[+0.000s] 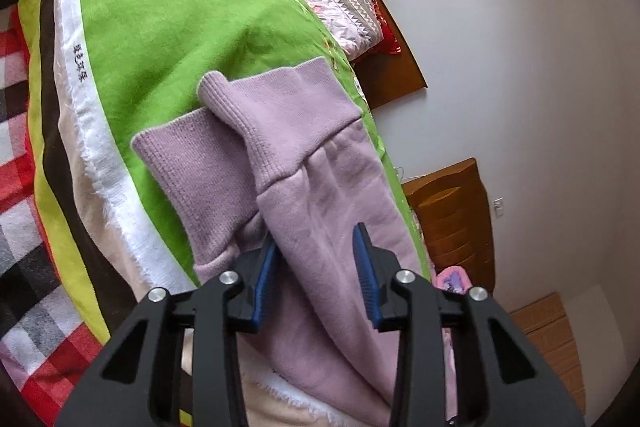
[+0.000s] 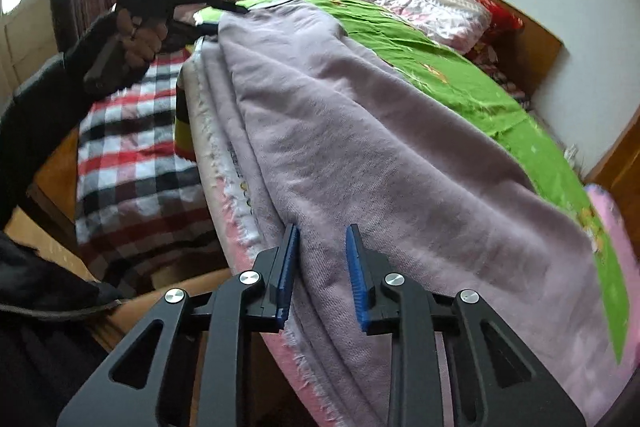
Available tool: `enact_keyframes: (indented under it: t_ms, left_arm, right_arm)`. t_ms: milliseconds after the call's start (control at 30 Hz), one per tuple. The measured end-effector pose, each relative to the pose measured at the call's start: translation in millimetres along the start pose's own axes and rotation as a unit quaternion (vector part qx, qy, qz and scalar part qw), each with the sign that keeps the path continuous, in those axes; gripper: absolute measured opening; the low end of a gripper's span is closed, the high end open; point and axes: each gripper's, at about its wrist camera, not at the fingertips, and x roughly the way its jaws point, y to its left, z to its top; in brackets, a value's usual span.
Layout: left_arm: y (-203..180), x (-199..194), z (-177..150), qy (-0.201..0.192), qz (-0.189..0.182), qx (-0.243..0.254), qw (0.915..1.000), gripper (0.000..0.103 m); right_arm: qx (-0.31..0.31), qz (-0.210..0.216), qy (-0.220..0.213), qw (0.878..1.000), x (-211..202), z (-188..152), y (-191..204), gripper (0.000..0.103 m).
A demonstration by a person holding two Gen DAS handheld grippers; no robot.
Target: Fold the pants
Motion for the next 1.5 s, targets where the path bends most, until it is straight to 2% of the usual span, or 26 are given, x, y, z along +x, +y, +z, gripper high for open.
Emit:
enact_keyframes:
  t_ms: [67, 133, 233, 267, 300, 333, 533, 633, 700, 800, 900, 933, 967, 1000, 1033, 1067, 1100, 1133, 1200, 1233, 1300, 1333, 1400, 1467, 1500]
  left_arm:
    - [1, 2, 0, 0.000, 0.007, -0.002, 1.0000, 0.036]
    - [5, 3, 0, 0.000, 0.001, -0.014, 0.9999, 0.042]
    - [3, 4, -1, 0.000, 0.003, -0.012, 0.9999, 0.040]
    - [0, 5, -1, -0.002, 0.011, -0.007, 0.9999, 0.036]
    - [-3, 4, -2, -0.005, 0.019, -0.003, 0.9998, 0.011]
    - [-6, 3, -2, -0.007, 0.027, 0.002, 0.9996, 0.006]
    - [-50, -26, -1, -0.043, 0.018, 0.047, 0.9978, 0.005]
    - [-69, -47, -5, -0.062, 0.034, 0.075, 0.9947, 0.005]
    - [-63, -47, -8, -0.053, 0.059, 0.076, 0.9939, 0.006]
    - [-26, -33, -18, -0.025, 0.106, 0.031, 0.9936, 0.007]
    - [-3, -31, -26, -0.027, 0.101, 0.007, 0.9944, 0.018]
    - [1, -33, -27, -0.029, 0.087, 0.003, 0.9957, 0.023]
    - [1, -35, -26, -0.031, 0.088, 0.002, 0.9957, 0.025]
    - [0, -39, -26, -0.037, 0.096, 0.006, 0.9947, 0.037]
    - [-5, -44, -25, -0.048, 0.108, 0.015, 0.9928, 0.051]
    - [-17, -53, -27, -0.076, 0.151, 0.032, 0.9851, 0.060]
    - [-30, -62, -29, -0.103, 0.187, 0.052, 0.9756, 0.063]
    - [-52, -71, -33, -0.132, 0.211, 0.093, 0.9641, 0.064]
    - [-89, -74, -41, -0.134, 0.191, 0.154, 0.9602, 0.066]
    - [-109, -70, -46, -0.122, 0.173, 0.185, 0.9596, 0.070]
    - [-154, -42, -61, -0.053, 0.145, 0.268, 0.9509, 0.072]
    - [-173, -25, -74, -0.019, 0.139, 0.308, 0.9409, 0.072]
    - [-206, 15, -102, 0.051, 0.126, 0.381, 0.9146, 0.072]
    - [-229, 56, -130, 0.114, 0.122, 0.430, 0.8872, 0.072]
    - [-236, 72, -135, 0.134, 0.118, 0.441, 0.8796, 0.071]
  right_arm:
    - [-0.013, -0.004, -0.001, 1.000, 0, 0, 4, 0.026]
    - [-0.023, -0.007, -0.001, 1.000, 0, 0, 4, 0.026]
    - [-0.027, -0.007, -0.003, 1.000, 1, 0, 5, 0.024]
    - [-0.036, -0.010, -0.006, 0.999, 0, -1, 7, 0.012]
    - [-0.051, -0.016, -0.010, 0.999, -1, -2, 11, 0.008]
    - [-0.057, -0.026, -0.013, 0.998, -1, -3, 15, 0.006]
    - [-0.016, -0.025, -0.062, 0.998, -34, 5, -2, 0.005]
    - [-0.008, -0.017, -0.072, 0.997, -51, 8, -6, 0.005]
    - [-0.004, -0.002, -0.061, 0.998, -48, 5, -6, 0.005]
    - [-0.017, 0.016, -0.019, 1.000, -21, -6, 6, 0.005]
    - [-0.007, 0.021, -0.016, 1.000, -17, -9, 4, 0.007]
    - [-0.004, 0.022, -0.016, 1.000, -18, -9, 3, 0.011]
    - [-0.010, 0.021, -0.011, 1.000, -19, -8, 2, 0.029]
    - [-0.016, 0.017, -0.006, 1.000, -20, -10, 3, 0.056]
    - [-0.017, 0.018, -0.004, 1.000, -21, -11, 4, 0.068]
    - [-0.012, 0.029, -0.011, 0.999, -27, -12, 2, 0.072]
    - [0.002, 0.044, -0.023, 0.999, -34, -12, -2, 0.072]
    - [0.012, 0.052, -0.030, 0.998, -38, -11, -6, 0.072]
    - [0.047, 0.068, -0.052, 0.995, -51, -10, -21, 0.072]
    - [0.061, 0.072, -0.060, 0.994, -55, -9, -31, 0.072]
    - [0.086, 0.056, -0.065, 0.993, -58, -7, -56, 0.072]
    - [0.094, 0.051, -0.060, 0.992, -56, -7, -66, 0.072]
    - [0.119, 0.047, -0.053, 0.990, -50, -7, -91, 0.072]
    - [0.148, 0.064, -0.041, 0.986, -41, -10, -117, 0.072]
    - [0.159, 0.064, -0.035, 0.985, -35, -12, -130, 0.073]
